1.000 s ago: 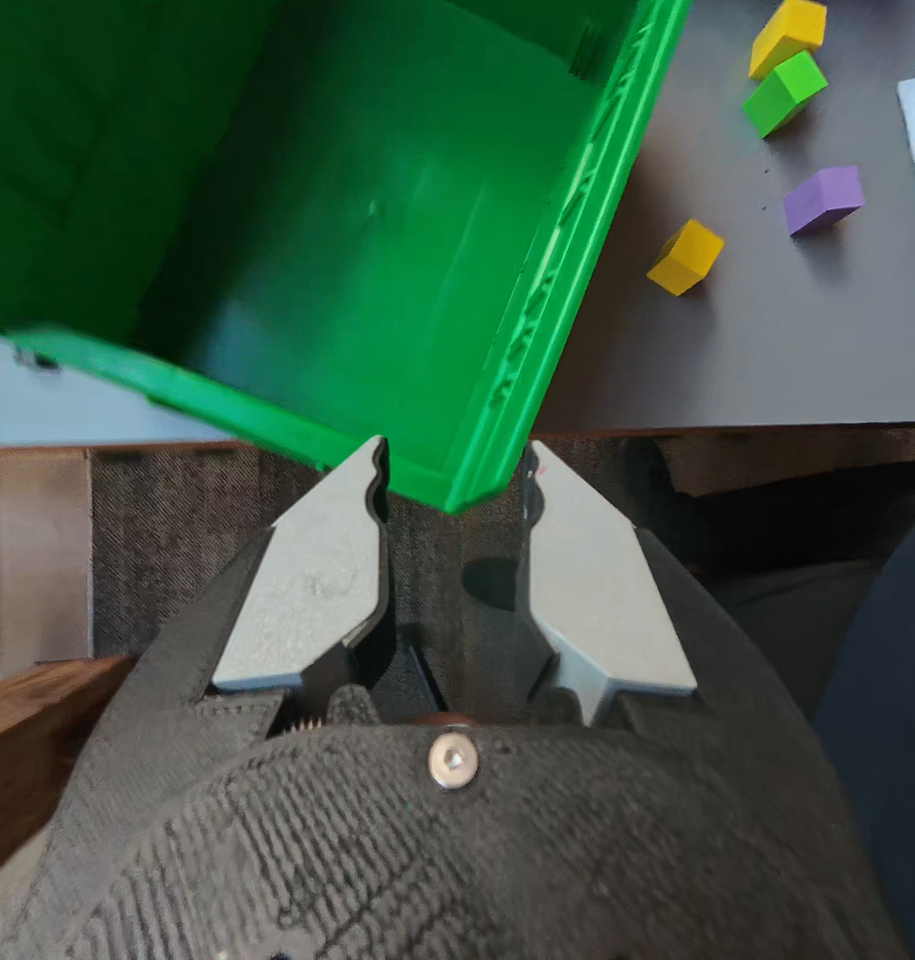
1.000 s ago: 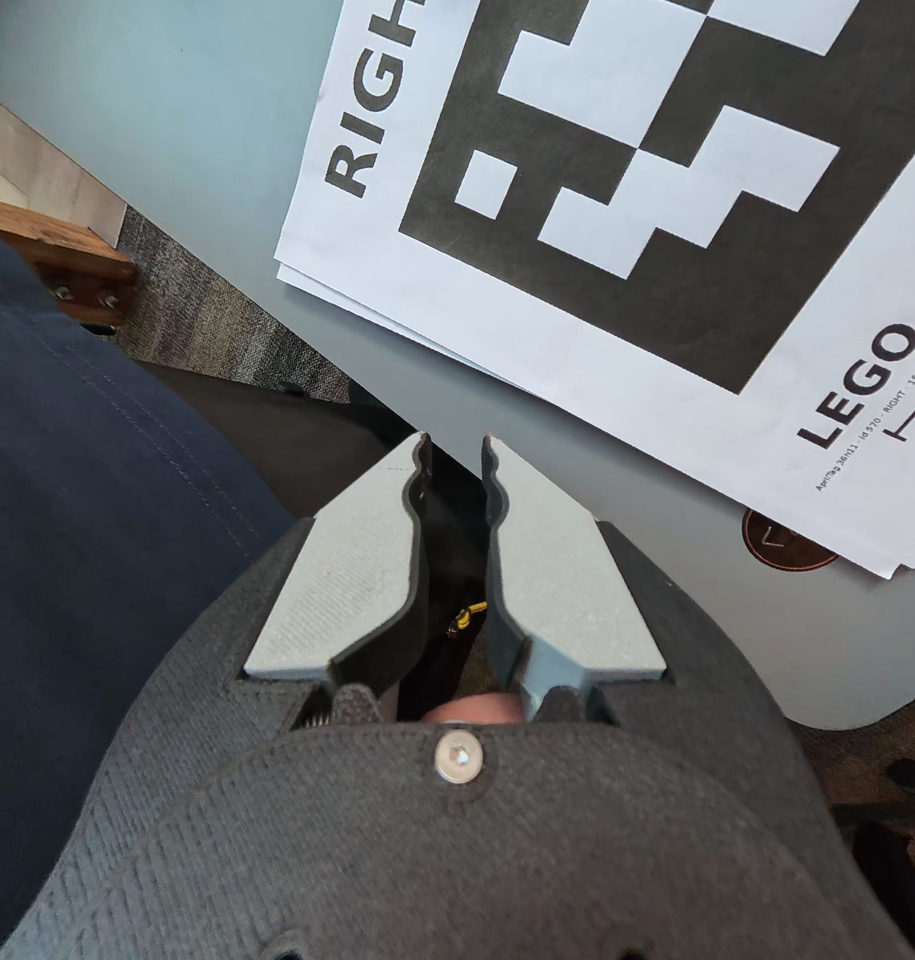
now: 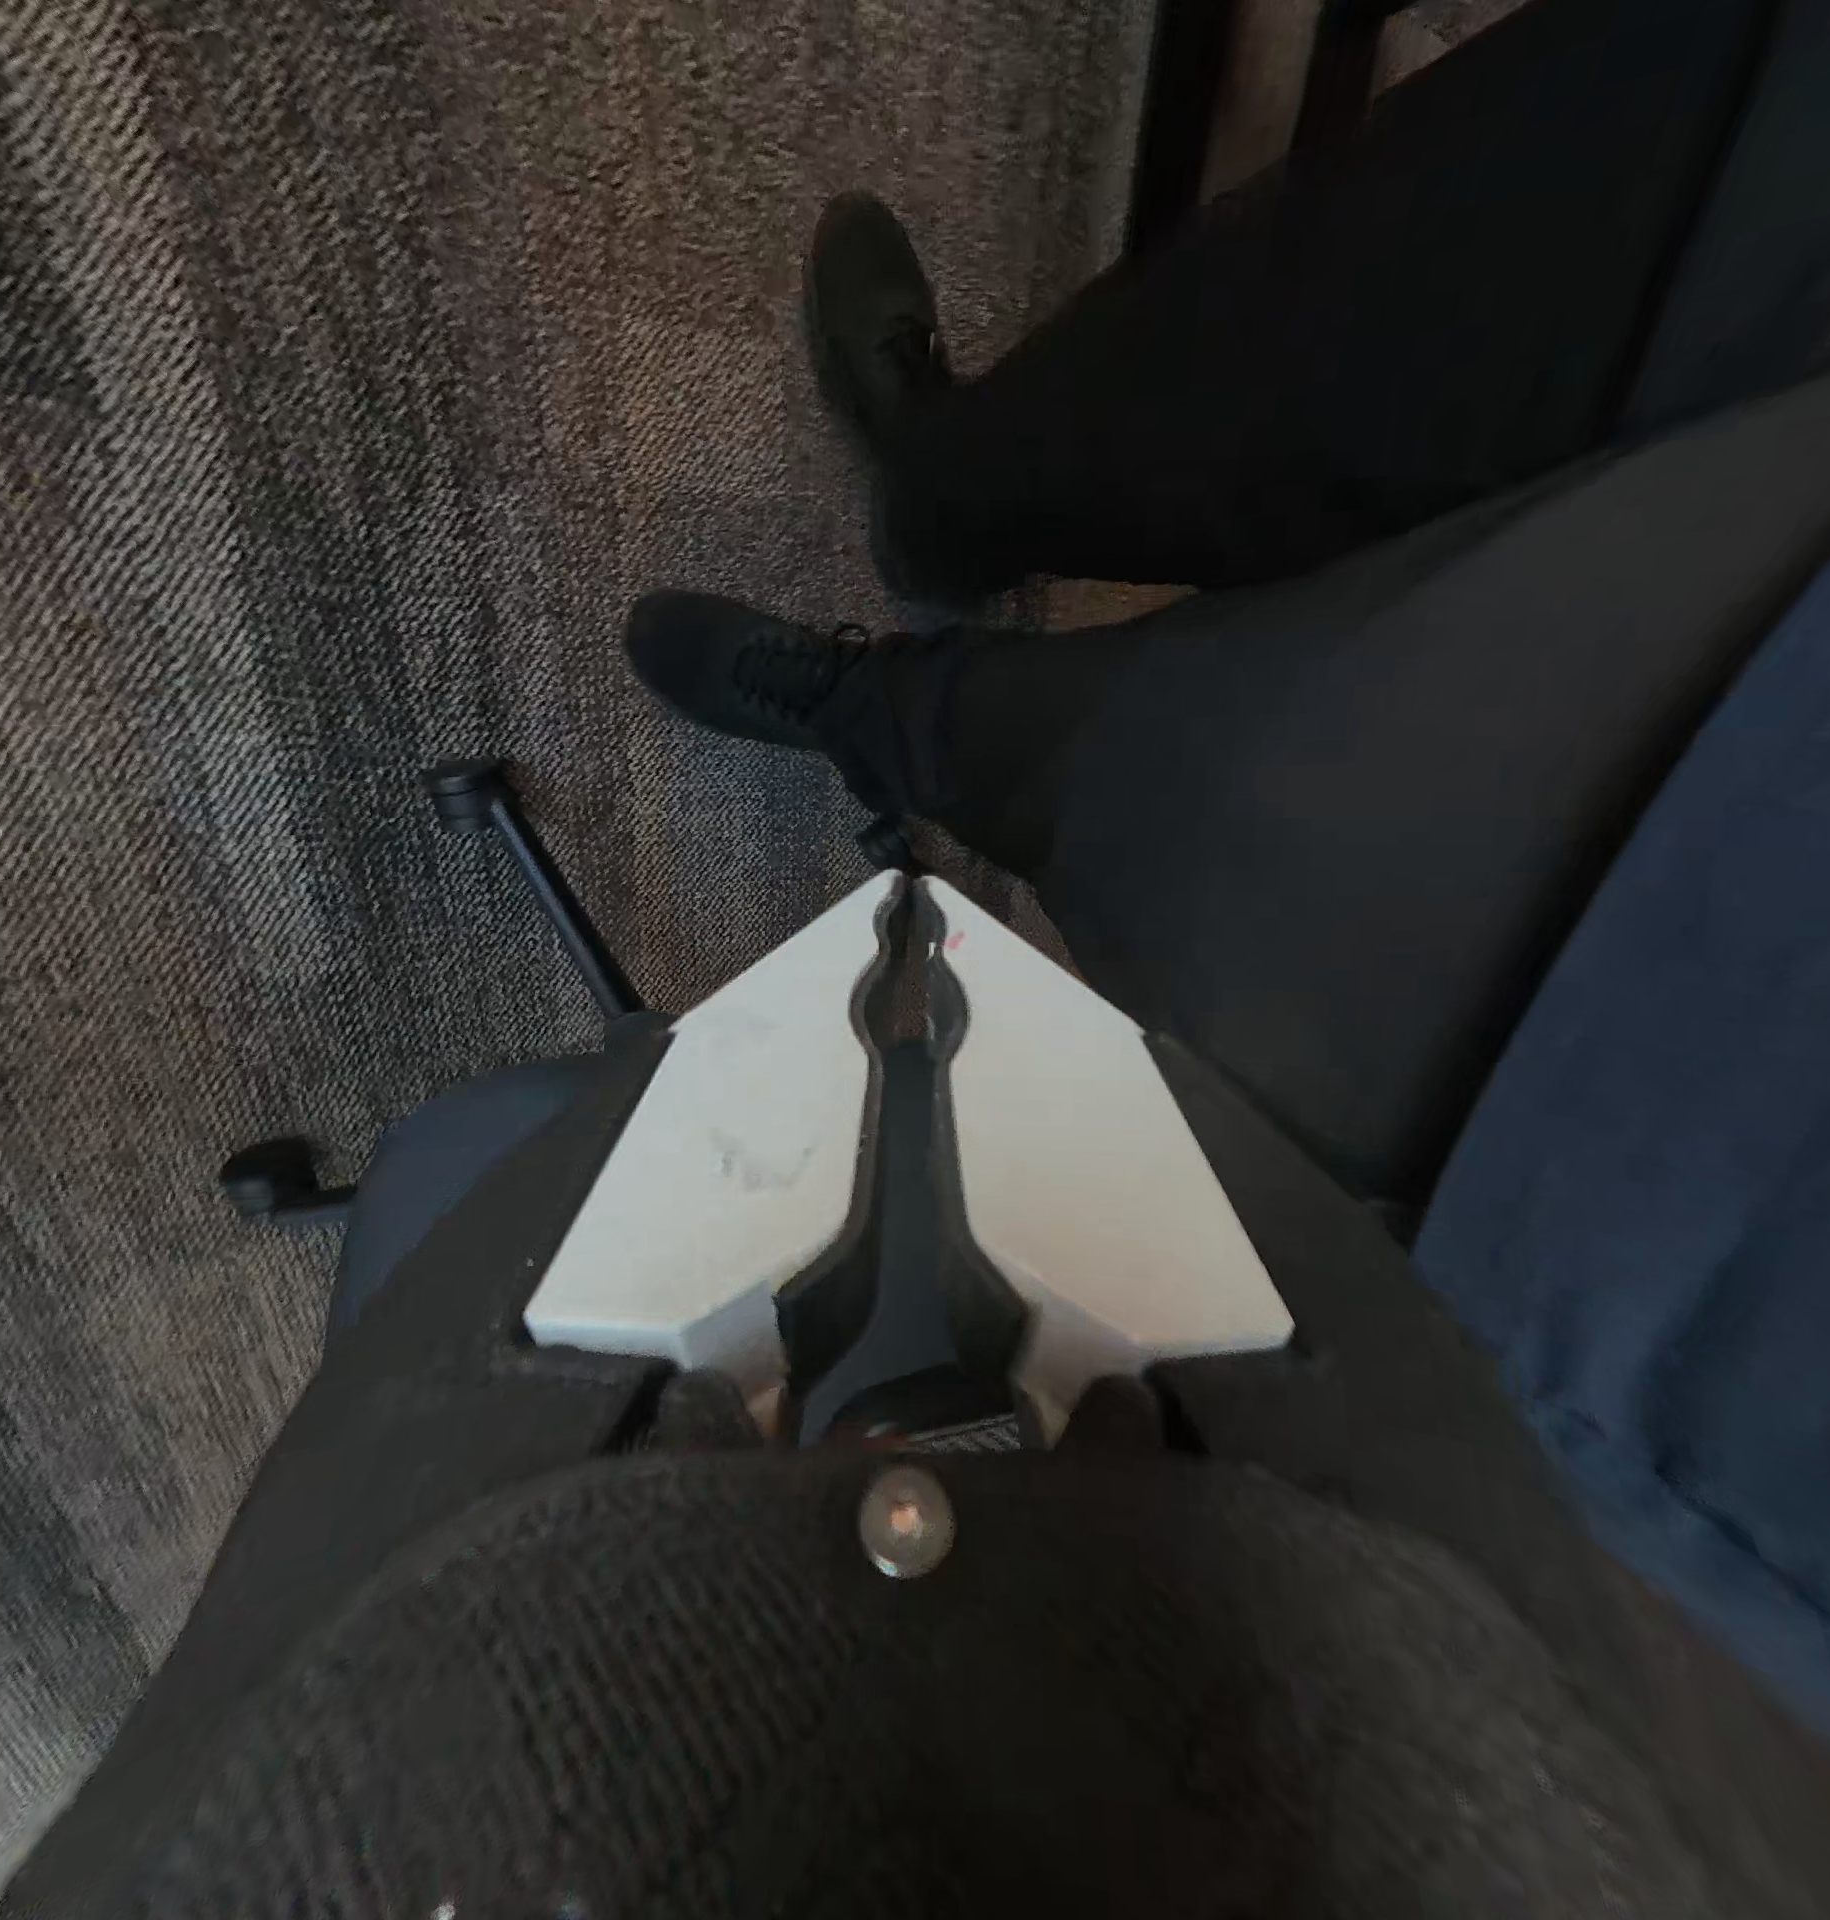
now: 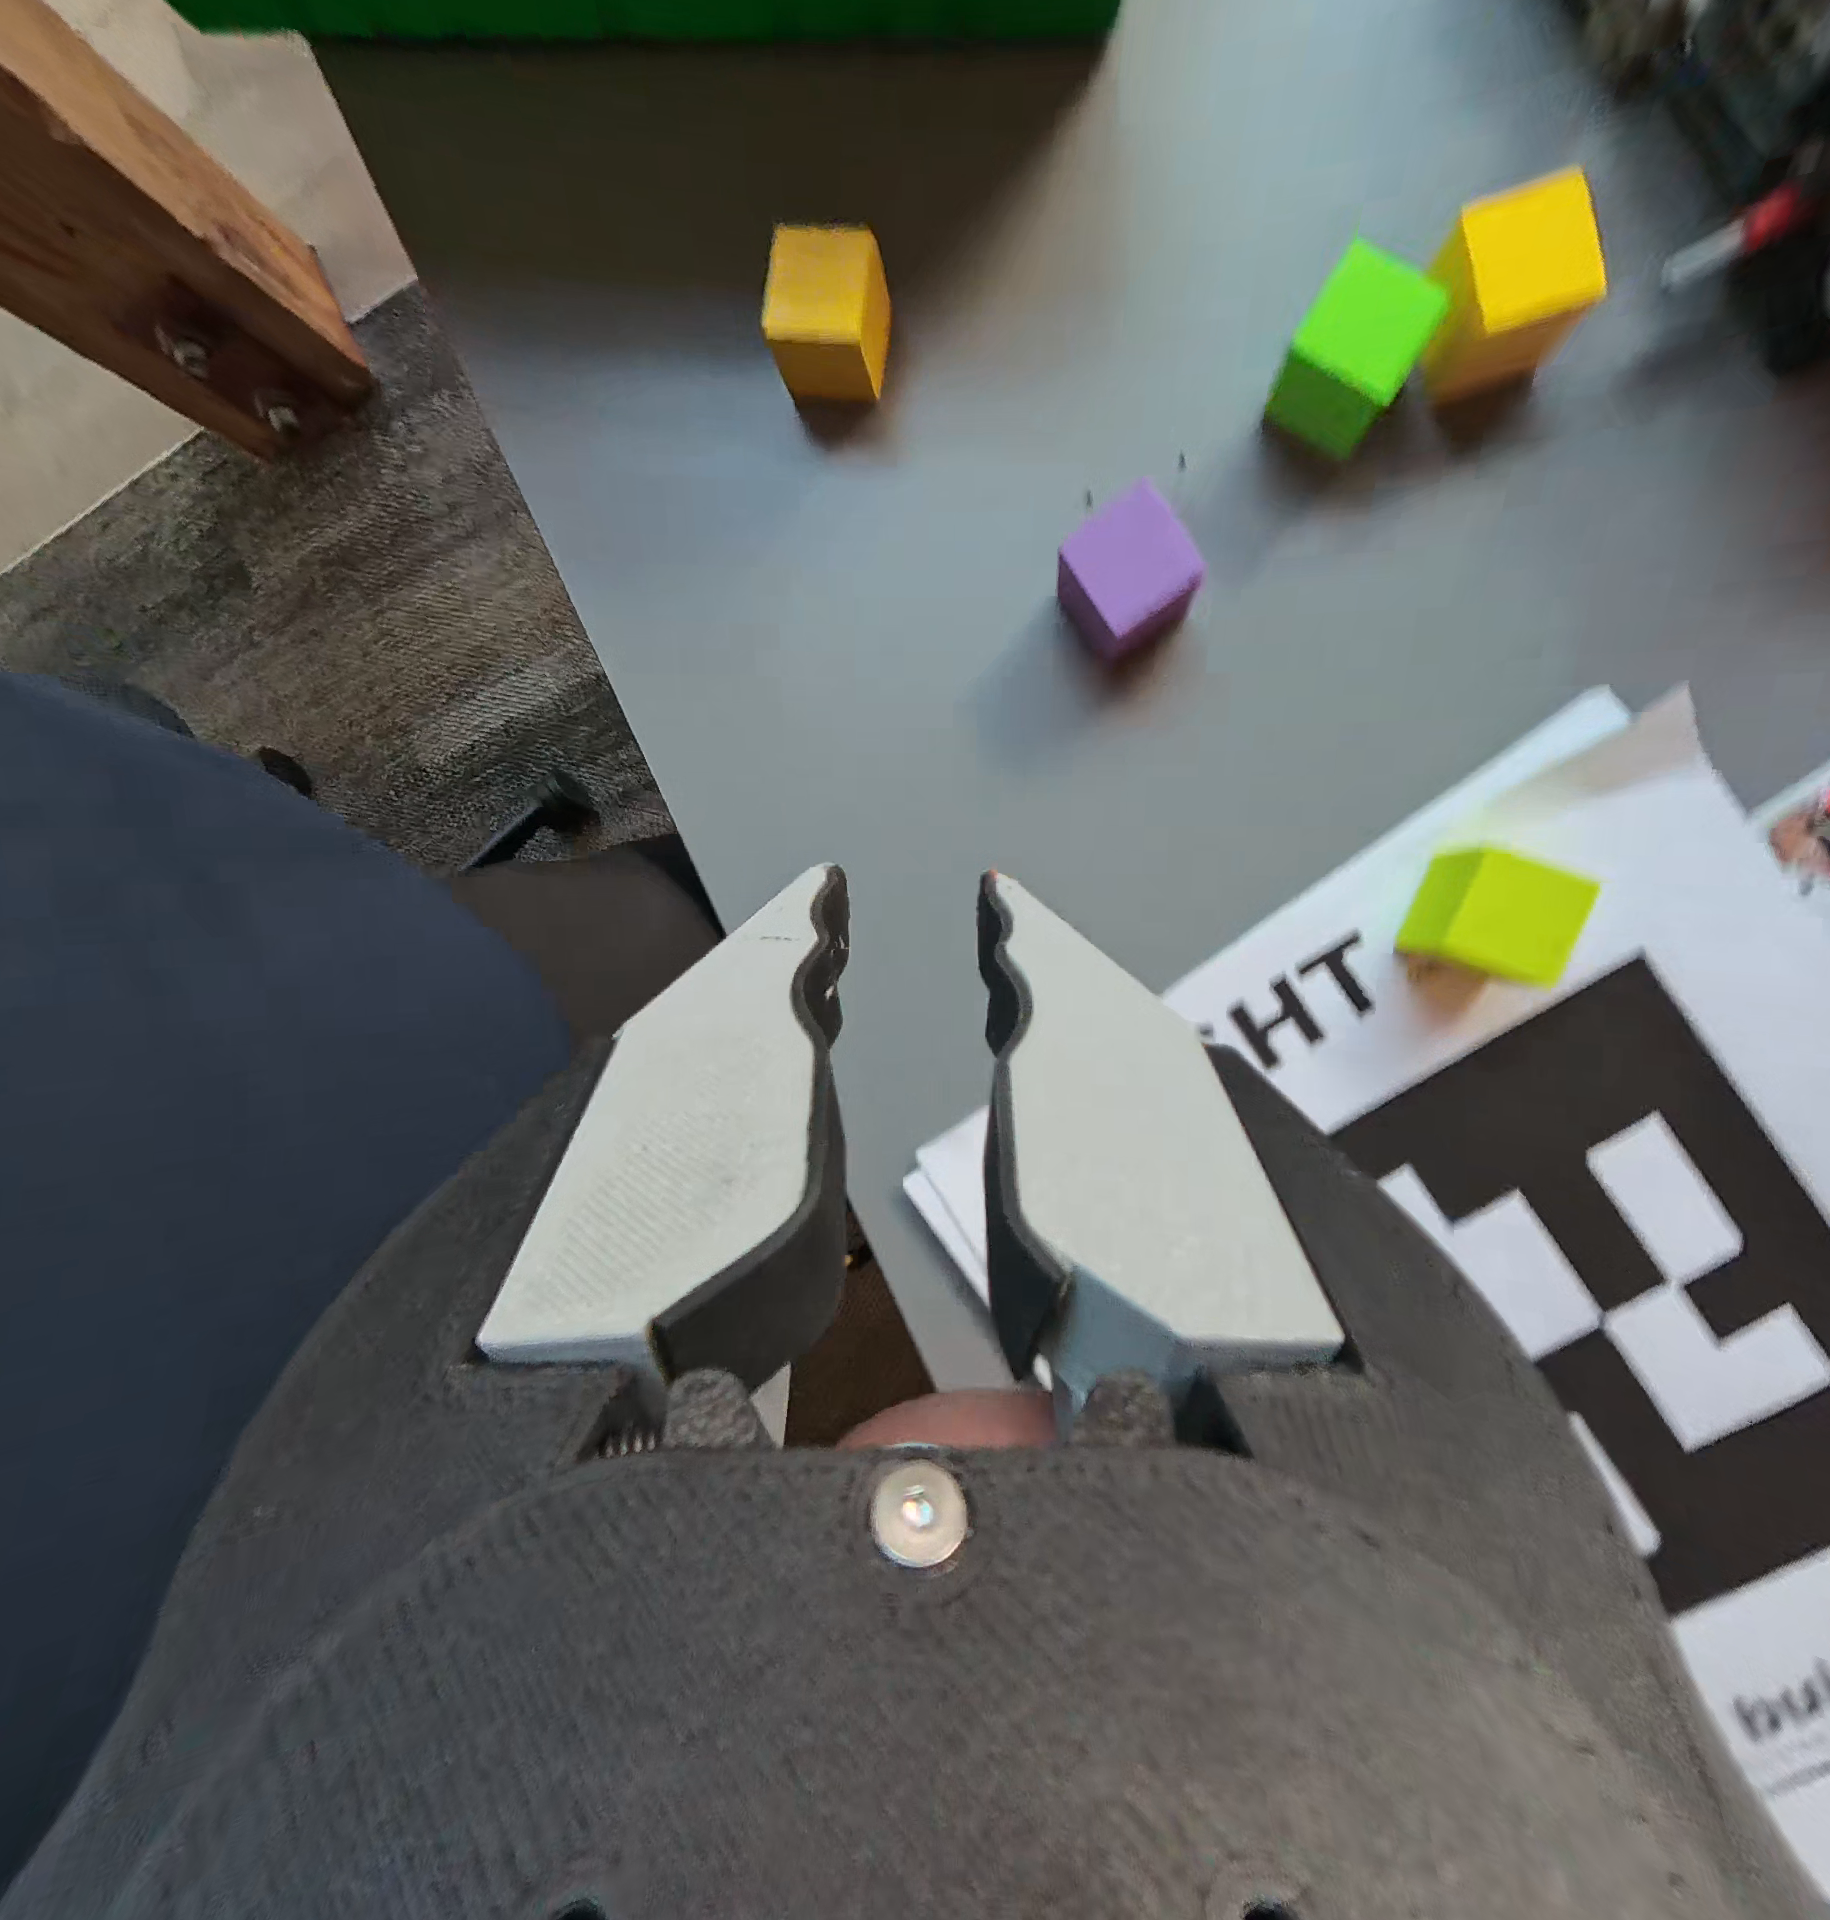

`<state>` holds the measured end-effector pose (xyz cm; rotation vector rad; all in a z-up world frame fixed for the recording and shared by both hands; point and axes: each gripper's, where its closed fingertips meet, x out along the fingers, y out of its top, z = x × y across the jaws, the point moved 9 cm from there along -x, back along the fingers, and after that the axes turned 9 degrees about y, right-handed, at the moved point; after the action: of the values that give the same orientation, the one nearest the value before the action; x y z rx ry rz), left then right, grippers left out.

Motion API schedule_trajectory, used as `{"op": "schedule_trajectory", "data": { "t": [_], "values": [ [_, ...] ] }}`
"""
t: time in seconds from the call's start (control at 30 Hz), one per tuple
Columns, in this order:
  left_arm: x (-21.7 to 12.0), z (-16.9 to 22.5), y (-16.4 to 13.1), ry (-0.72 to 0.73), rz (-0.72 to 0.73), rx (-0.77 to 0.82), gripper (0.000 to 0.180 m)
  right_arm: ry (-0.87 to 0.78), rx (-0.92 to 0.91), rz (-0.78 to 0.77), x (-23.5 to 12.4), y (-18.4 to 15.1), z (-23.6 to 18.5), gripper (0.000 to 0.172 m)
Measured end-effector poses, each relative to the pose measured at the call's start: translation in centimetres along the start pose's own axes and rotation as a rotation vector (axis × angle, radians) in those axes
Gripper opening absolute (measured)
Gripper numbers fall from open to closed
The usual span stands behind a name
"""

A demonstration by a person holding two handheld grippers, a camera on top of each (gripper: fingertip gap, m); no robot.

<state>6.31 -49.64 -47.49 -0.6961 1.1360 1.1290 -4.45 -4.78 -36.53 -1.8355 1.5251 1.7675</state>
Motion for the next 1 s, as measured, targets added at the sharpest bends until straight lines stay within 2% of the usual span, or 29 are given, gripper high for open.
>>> {"op": "schedule_trajectory", "data": {
  "t": [0.23, 0.37, 0.5, 0.6, 0.77, 1.0],
  "values": [
    [-2.6, 0.6, -0.3, 0.231, -0.056, -0.065, 0.000, 0.138, -0.138, 0.055, 2.6, 4.9, 1.0, 0.023],
    [-4.1, 0.3, -0.7, 0.441, -0.154, -0.049, 0.000, 0.206, -0.221, 0.058, 3.8, 6.5, 1.6, 0.024],
    [-5.3, 0.6, 0.7, 0.512, -0.151, -0.085, 0.000, 0.244, -0.352, 0.029, 4.5, 7.1, 2.2, 0.025],
    [-5.6, 1.0, 2.3, 0.563, -0.147, 0.000, 0.000, 0.241, -0.416, 0.008, 5.0, 7.6, 2.7, 0.027],
    [-4.6, -0.2, 4.4, 0.536, -0.171, 0.114, 0.000, 0.229, -0.457, -0.016, 6.1, 8.9, 2.5, 0.028],
    [-2.9, -4.4, 6.2, 0.362, -0.161, 0.245, 0.000, 0.130, -0.393, -0.089, 8.0, 10.0, 0.3, 0.028]
  ]
}}
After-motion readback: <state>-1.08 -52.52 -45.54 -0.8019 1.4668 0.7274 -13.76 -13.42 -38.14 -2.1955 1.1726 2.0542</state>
